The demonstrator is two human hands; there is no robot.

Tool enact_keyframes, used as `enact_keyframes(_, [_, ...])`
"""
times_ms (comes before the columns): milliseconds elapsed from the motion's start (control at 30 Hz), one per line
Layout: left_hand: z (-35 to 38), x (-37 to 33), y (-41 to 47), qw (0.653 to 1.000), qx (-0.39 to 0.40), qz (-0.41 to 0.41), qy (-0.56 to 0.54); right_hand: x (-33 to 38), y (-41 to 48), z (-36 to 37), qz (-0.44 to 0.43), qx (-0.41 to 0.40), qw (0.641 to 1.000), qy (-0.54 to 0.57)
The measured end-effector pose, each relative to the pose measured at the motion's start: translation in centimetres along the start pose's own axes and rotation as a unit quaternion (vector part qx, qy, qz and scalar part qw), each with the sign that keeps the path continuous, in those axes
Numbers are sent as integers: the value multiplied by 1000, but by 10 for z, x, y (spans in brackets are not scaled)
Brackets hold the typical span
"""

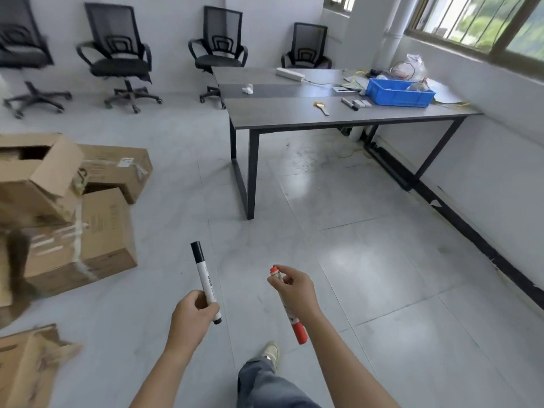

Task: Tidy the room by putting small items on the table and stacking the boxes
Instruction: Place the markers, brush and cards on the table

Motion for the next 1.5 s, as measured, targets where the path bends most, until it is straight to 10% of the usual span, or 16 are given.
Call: enact_keyframes(1500, [366, -383, 620, 962, 243, -16, 125, -34, 452, -501, 128, -250, 951, 127])
Point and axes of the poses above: each hand's wrist, its own y-axis towards the middle knuckle, its own z-axis out of the palm, x = y × z, the point moved 6 cm from there along y, towards the middle knuckle, and after that the axes turned 15 degrees about x, right-handed, at the moved point
